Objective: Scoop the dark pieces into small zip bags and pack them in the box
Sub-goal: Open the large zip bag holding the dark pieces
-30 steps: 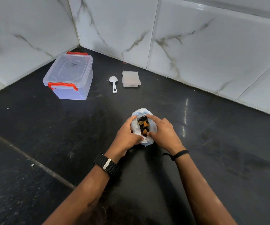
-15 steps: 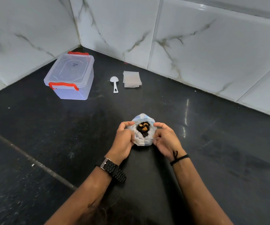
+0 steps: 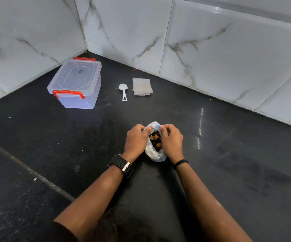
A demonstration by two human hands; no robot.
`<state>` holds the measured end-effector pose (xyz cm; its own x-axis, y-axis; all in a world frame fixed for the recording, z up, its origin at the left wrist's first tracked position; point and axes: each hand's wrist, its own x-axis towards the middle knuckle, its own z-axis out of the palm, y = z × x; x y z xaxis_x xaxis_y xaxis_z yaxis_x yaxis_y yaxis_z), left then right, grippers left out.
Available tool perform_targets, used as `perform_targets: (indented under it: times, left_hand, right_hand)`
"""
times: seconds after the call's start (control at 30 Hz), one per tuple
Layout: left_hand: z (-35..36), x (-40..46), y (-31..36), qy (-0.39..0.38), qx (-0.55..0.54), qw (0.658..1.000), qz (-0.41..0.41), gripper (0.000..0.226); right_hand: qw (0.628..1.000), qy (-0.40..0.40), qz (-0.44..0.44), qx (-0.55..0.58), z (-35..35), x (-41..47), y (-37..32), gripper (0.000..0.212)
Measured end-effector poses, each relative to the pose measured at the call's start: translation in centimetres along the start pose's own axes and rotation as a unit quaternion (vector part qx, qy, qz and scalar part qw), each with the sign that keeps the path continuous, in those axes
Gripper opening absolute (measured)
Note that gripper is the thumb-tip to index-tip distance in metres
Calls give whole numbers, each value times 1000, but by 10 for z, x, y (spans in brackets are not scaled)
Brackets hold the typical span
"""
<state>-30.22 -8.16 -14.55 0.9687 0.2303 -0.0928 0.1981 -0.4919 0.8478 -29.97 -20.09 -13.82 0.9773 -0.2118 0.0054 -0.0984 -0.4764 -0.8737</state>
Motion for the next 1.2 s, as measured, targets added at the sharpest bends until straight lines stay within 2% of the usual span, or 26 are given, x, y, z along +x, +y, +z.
perform_targets:
  times: [0.13,0.23,0.3,0.37,0.47,0.53,0.57,0.6,0.67,0.73,0.77,0.87,1.0,1.2]
  left_hand:
    - [5,4,0,-18,-14,1000,-5,45]
    - [2,7,-1,-61,-154,984,-59,51]
    - [-1,10,0,-104,-240,960,-96,49]
    - [-3,12,0,-117,-277,948,-106,48]
    - [-4,14,-5,-54,-187,979,-63,40]
    - [-5,10,-6,-13,-132,991,-35,35]
    - [-6,6,-5,-8,-128,992,-15,37]
    - [-7,3,-5,-9,-125,992,10,38]
    - [-8,-2,-4,-7,-91,993,82,29]
    - [-10,-7,-2,-2,-29,990,141,16]
    - [-12,-8,-1,-5,-4,988,151,21]
    - [-13,-9,1,-26,53,987,152,31]
    - [-11,-8,3,-55,99,983,147,33]
    - [-17,-2,5,-128,100,985,62,56]
  right_hand:
    - [1000,0,5,10,5,0,-2,29]
    - [999,-21,25,41,2,8,-1,41]
    - [990,-42,64,119,1,13,-2,41]
    - [981,-57,92,163,1,14,-4,38]
    - [989,-71,63,110,-4,16,0,40]
    - [993,-96,27,56,-8,12,1,20]
    - [995,-99,-3,30,-10,10,3,16]
    - [995,-89,-48,7,-13,7,5,24]
    - [987,-68,-146,-26,-16,2,7,25]
    - [978,-72,-186,-59,-18,-3,8,21]
    - [977,-78,-184,-81,-18,-3,9,20]
    - [971,-79,-184,-131,-18,-5,8,26]
    - [964,-98,-188,-160,-17,-4,3,35]
    - [958,-146,-170,-179,-14,1,-2,36]
